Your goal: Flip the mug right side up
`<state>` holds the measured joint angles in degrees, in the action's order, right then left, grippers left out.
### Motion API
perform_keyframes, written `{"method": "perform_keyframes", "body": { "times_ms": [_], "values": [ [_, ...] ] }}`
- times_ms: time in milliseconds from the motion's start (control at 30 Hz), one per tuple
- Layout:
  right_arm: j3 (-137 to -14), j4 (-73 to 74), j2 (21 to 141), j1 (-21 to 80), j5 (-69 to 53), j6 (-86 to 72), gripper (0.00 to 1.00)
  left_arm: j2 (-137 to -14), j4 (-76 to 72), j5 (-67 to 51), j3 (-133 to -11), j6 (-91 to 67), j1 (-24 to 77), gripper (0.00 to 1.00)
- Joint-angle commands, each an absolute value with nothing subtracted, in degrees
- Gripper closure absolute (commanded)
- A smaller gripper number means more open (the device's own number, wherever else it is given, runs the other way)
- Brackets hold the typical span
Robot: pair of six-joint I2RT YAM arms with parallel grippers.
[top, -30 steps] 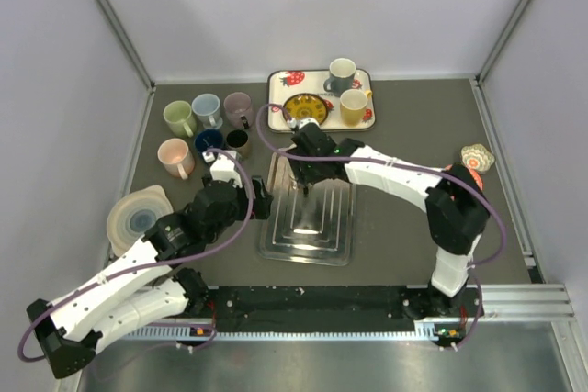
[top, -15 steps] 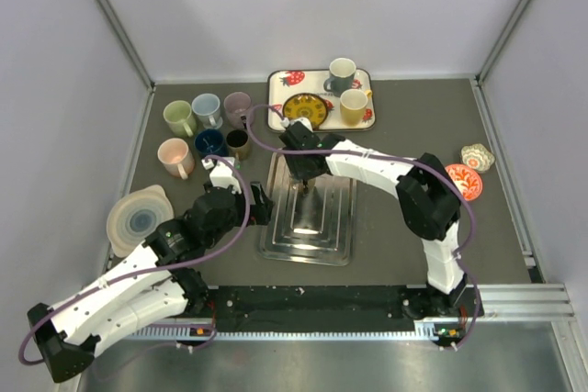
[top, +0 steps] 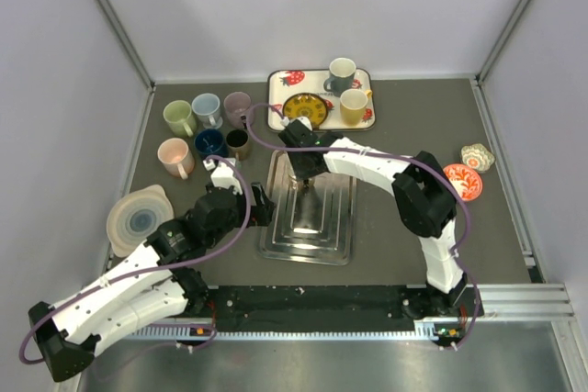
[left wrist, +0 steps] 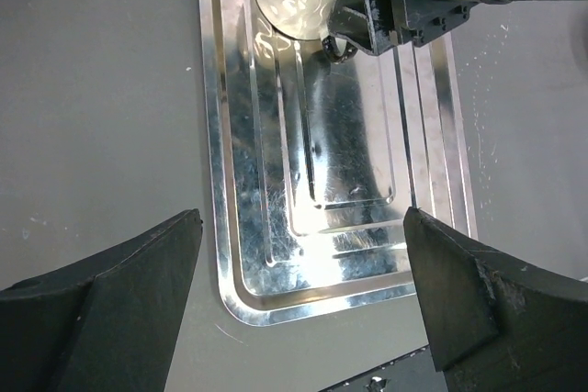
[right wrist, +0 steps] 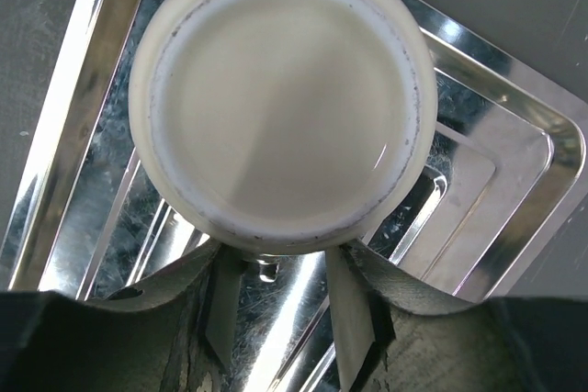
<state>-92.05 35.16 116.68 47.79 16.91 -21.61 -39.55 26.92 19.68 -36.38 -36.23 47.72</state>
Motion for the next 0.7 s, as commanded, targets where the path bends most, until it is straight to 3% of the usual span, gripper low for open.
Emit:
{"method": "perform_keyframes", "body": {
  "times_ms": [0,167,300,367,667],
  "values": [
    [-95.0,34.5,117.8,47.1,17.9,-21.3,0.62,-39.6,24.1,18.8,-35.8,-37.4,47.8,0.04],
    [-95.7,34.5,118.0,47.2,17.4,-21.4,0.67,-39.5,23.6,18.2,-35.3,-37.6,47.8,0.05],
    [-96.1,34.5,118.0,47.1,17.2,-21.6,0.92,-39.4,23.6,17.7,-35.1,-37.9,47.8,0.05],
    [-95.9,34.5,117.9,47.1,17.1,-22.1,0.99,-39.0,23.6,17.7,-34.9,-38.0,47.8,0.05],
    [-91.8,34.5,112.1,47.9,18.2,-22.4,1.00,-38.8,22.7,17.4,-34.3,-38.0,47.8,0.06]
  ]
}}
